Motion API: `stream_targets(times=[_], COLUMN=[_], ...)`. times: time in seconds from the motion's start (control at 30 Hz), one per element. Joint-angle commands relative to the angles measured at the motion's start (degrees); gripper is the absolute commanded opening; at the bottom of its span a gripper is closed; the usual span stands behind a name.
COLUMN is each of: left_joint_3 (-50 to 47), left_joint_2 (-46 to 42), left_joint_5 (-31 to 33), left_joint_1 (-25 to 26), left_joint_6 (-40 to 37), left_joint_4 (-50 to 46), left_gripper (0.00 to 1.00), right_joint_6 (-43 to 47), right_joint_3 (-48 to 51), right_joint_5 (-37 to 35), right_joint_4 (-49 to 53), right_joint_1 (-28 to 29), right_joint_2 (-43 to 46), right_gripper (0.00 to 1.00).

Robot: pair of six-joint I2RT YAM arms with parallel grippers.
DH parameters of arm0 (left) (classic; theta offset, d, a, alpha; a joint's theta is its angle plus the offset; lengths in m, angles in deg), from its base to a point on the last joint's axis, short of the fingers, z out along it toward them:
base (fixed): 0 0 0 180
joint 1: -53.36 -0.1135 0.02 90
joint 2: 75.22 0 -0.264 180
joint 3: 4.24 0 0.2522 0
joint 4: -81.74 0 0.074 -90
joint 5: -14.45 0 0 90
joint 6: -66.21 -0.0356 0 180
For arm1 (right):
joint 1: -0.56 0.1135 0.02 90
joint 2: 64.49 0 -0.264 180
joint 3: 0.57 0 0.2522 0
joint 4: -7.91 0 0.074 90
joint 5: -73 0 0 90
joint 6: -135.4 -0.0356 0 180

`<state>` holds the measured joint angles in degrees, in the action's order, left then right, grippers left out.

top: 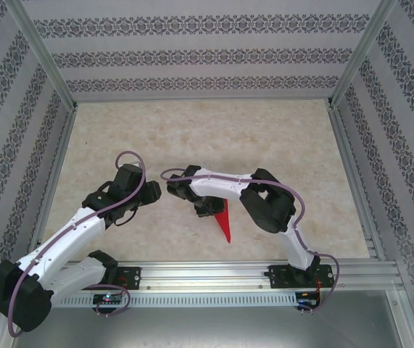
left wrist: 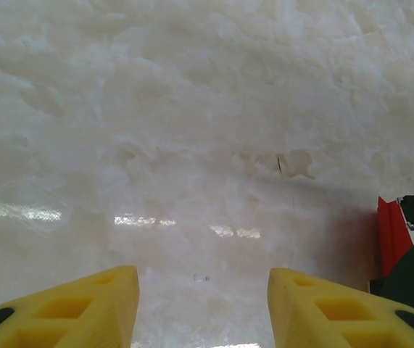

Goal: Fold a paper plane with a square sheet of paper (pick it up from the middle)
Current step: Turn over the paper at the center of the table.

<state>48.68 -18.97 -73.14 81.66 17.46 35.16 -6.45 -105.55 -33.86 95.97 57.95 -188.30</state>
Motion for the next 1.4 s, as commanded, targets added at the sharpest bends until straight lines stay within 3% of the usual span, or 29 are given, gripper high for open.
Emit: stream_targets(times=[0.0,1.13,1.3,1.37], left_joint_3=[-0.05,-1.84,-1.68,-1.12], left_joint_2=[-0.87,2.39,1.61,1.06], left_joint_5=[-1.66,-3.78,-3.36,-2.71], left_joint_1=[0.21,0.21,0.18,0.23], left_joint_6=[0.44,-2.13,-2.39,-3.04], left_joint_4=[-1.20,2.12,0.69,-1.26], left_gripper=[0.51,0.53,0.53,0.53], right_joint_6=[-1.19,-1.53,-1.27,-1.05], right_joint_3=[-2.39,-11.08,-12.54,-12.35], right_joint_5=[0.95,0.33,1.92,3.15], right_joint_4=[1.27,0.02,-1.51,-3.11], right_joint_1=[0.93,-0.70,-0.61,-0.16], right_joint_2=[1.74,-5.56,-5.81,-4.64], right_gripper=[0.13,0.17,0.27,0.37])
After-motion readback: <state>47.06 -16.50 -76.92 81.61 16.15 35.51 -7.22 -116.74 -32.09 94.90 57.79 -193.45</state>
